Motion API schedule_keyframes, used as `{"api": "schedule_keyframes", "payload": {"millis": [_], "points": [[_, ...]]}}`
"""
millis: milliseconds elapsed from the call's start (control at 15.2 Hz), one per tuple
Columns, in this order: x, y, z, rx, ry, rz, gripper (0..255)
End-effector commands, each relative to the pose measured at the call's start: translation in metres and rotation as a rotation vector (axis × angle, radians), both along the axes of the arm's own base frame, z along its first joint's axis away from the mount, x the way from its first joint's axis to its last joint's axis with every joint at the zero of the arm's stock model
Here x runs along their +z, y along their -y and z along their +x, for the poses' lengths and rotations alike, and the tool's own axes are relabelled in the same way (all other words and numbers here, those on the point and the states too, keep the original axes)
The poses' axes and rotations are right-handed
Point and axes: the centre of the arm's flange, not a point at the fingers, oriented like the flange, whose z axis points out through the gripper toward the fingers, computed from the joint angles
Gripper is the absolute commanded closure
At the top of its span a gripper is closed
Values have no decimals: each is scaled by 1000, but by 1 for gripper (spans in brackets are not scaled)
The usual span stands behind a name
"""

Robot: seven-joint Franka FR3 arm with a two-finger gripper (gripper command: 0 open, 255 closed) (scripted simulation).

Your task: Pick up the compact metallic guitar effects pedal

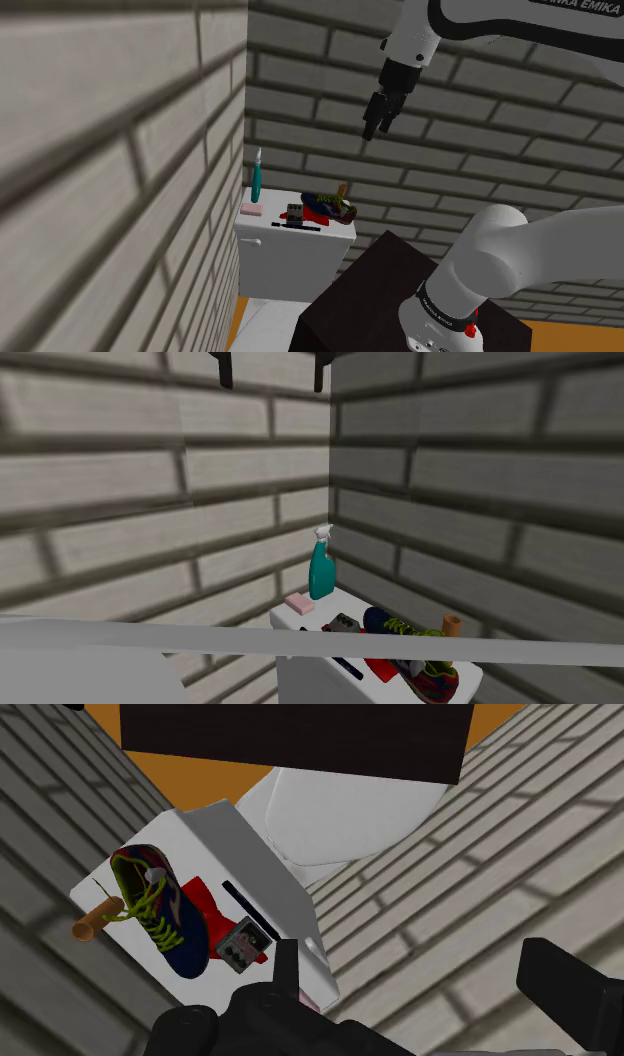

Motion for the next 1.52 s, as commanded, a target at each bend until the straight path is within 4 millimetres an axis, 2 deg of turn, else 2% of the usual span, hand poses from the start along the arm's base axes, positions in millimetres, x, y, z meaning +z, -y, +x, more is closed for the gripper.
{"api": "schedule_keyframes", "payload": {"millis": [0,726,1452], "points": [[0,0,0,0,0,0,0],[-109,60,93,66,-53,78,0],[-227,106,184,131,-106,157,0]]}}
